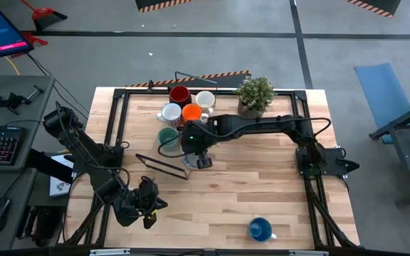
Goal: Place coffee mugs
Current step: Put the dark blue cup on the shelf
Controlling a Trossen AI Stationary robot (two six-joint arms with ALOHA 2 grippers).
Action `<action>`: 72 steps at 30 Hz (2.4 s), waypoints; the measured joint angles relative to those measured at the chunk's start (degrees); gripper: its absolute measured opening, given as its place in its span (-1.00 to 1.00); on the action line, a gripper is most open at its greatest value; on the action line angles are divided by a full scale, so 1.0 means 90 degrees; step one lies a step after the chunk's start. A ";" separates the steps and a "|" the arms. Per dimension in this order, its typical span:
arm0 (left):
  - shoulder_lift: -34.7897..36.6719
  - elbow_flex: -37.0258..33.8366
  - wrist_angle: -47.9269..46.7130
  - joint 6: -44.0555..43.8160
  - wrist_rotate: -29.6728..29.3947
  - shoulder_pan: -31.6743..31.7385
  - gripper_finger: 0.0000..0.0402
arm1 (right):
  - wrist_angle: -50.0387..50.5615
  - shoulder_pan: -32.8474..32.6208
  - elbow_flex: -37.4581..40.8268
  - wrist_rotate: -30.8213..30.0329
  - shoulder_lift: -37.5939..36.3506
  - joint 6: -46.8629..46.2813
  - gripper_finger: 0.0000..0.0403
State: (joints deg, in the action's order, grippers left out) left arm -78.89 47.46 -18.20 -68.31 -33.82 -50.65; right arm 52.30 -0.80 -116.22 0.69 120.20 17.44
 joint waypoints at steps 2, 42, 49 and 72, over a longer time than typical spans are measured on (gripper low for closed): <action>0.0000 0.0000 0.0002 0.0000 0.0000 0.0000 -0.96 | -0.0125 0.0001 0.0000 -0.0011 0.0075 0.0090 -1.00; 0.0000 -0.0002 0.0012 -0.0002 -0.0034 0.0001 -0.96 | -0.0909 0.0017 0.0010 -0.0022 0.0729 0.0403 -0.99; 0.0000 -0.0002 0.0017 -0.0005 -0.0034 0.0000 -0.96 | -0.1006 0.0023 0.0010 -0.0022 0.0729 0.0403 -0.83; 0.0000 -0.0002 0.0056 -0.0017 -0.0032 0.0000 -0.96 | -0.1453 0.0228 -0.0041 -0.0022 0.0729 0.0048 -0.53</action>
State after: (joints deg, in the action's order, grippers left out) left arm -78.89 47.44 -17.69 -68.47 -34.11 -50.65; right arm 39.22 1.26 -116.59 0.49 126.76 17.87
